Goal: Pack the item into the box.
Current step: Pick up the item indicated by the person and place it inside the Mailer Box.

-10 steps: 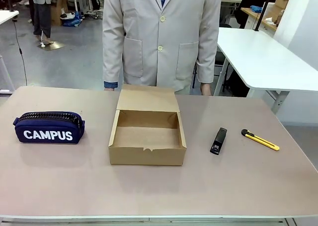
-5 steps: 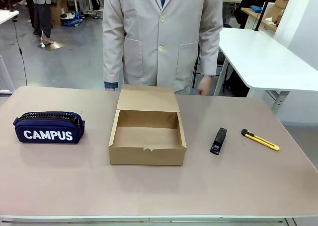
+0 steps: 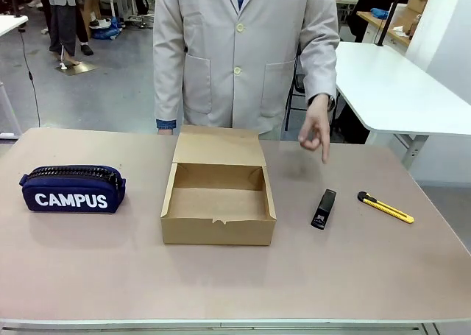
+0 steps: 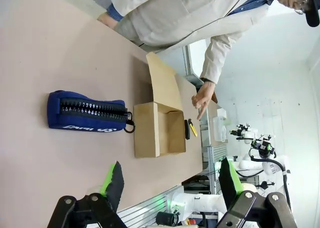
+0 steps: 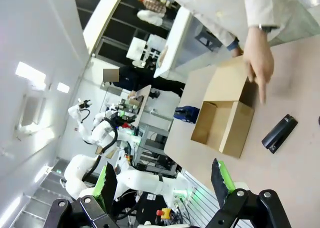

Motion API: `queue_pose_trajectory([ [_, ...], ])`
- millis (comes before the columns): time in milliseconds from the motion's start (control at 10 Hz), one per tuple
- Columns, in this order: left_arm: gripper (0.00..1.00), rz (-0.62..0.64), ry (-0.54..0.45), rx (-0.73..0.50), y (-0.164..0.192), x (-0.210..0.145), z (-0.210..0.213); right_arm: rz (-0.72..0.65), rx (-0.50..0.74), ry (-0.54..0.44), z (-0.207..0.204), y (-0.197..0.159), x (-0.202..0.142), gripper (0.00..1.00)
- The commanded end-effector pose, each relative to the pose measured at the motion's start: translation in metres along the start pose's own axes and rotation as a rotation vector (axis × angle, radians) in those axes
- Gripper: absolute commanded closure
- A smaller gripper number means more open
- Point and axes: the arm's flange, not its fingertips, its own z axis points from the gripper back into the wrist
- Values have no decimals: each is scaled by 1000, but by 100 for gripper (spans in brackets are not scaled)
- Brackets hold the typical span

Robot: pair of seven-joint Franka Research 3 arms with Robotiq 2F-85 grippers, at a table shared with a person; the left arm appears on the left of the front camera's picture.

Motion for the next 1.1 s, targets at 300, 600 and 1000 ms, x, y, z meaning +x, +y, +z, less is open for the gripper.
queue_pose_trajectory([
  [300,0,-24,8,-2,0,1,1,30,17,-7,-1,1,5,0],
  [600,0,-24,8,-2,0,1,1,0,-4,2,-1,-1,0,0],
  [1000,0,-24,8,-2,0,1,1,-183,-662,182,-177,-14,-18,0],
])
